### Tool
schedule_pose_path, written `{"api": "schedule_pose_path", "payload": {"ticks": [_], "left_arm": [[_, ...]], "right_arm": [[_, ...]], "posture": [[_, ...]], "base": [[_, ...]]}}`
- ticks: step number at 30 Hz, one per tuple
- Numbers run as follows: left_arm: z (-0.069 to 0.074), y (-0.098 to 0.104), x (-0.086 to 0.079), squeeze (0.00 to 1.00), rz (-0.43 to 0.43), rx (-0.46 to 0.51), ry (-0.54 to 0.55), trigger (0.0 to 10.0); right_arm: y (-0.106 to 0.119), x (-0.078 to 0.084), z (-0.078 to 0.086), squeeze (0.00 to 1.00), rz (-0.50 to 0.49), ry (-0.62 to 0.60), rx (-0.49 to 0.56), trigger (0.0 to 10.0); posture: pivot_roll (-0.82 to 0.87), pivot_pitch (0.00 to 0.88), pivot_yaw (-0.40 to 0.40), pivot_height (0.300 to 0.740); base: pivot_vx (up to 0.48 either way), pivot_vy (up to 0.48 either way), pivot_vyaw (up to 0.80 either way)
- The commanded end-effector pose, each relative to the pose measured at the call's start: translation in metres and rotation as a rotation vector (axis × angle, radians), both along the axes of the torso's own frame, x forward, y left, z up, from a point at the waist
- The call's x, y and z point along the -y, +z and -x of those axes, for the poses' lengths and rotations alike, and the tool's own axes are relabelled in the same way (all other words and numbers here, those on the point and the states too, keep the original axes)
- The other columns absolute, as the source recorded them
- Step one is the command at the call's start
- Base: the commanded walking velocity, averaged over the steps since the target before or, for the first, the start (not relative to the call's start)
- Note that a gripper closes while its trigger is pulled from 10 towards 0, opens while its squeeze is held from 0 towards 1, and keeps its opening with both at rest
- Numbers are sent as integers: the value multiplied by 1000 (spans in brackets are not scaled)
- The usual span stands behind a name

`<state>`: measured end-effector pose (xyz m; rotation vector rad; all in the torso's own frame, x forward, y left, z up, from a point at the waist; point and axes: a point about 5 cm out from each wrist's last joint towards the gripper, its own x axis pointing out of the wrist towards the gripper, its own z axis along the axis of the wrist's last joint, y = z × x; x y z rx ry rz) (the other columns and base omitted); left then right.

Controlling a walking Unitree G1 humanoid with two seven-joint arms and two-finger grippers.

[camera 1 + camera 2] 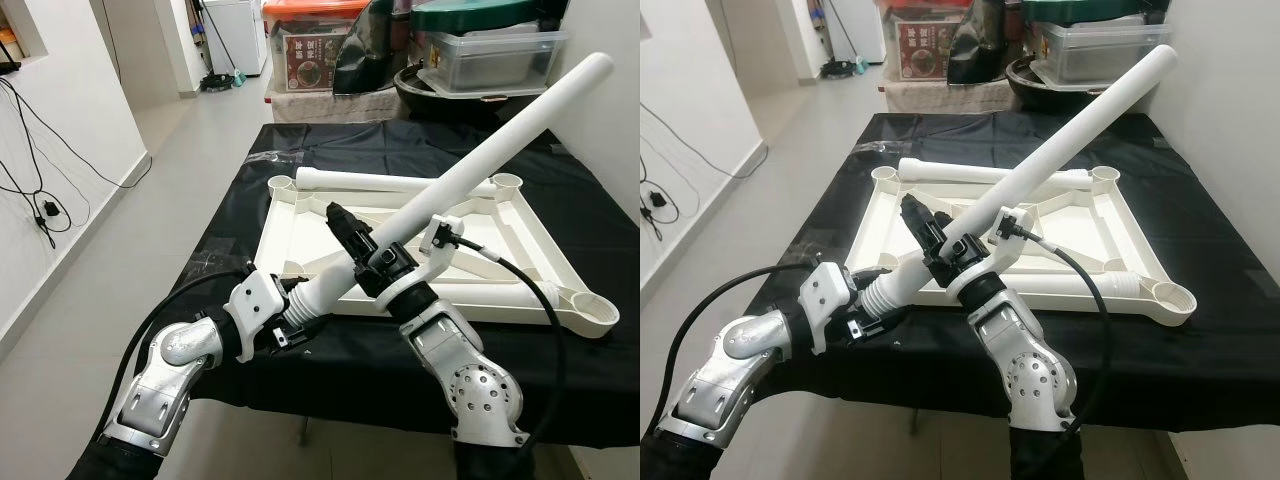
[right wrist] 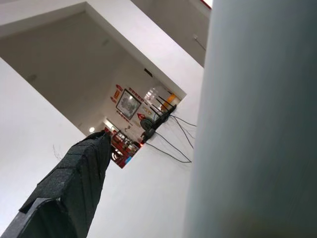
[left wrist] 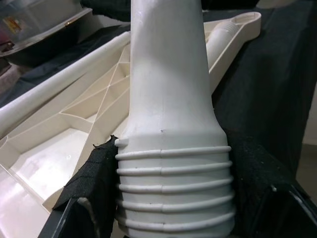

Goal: Building children table

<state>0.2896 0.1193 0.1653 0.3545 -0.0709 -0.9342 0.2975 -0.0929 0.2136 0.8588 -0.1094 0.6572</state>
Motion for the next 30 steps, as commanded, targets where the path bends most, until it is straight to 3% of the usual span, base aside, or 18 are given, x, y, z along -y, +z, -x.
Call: {"api": "schedule_pose_path", "payload": {"ticks": [1, 3, 4, 19, 26, 27, 30], "left_arm": [[7, -4, 7, 0, -39, -16, -66, 10000], [7, -5, 7, 0, -42, -17, -71, 10000], [7, -5, 8, 0, -43, -17, -74, 10000], [8, -8, 12, 0, -46, -33, -78, 10000], [6, -16, 6, 0, -56, -107, -35, 10000], [5, -18, 2, 180, -52, -127, -21, 10000], [4, -21, -1, 180, -48, -145, -6, 10000]], "right_arm": [[2, -6, -1, 0, -9, 35, 4, 10000], [2, -6, -1, 0, -10, 40, 4, 10000], [2, -7, 0, 0, -12, 43, 2, 0], [0, -7, 2, 0, -16, 36, -5, 0], [0, -6, 1, 0, -21, 31, -4, 0], [1, -6, 1, 0, -22, 28, -1, 0], [2, -5, 0, 0, -22, 24, 2, 0]], "posture": [[36, 35, 23, 740], [36, 35, 22, 740], [35, 36, 24, 740], [31, 38, 26, 740], [30, 34, 27, 740], [29, 34, 27, 740], [29, 33, 27, 740]], "base": [[0, 0, 0], [0, 0, 0], [0, 0, 0], [0, 0, 0], [0, 0, 0], [0, 0, 0], [0, 0, 0]]}}
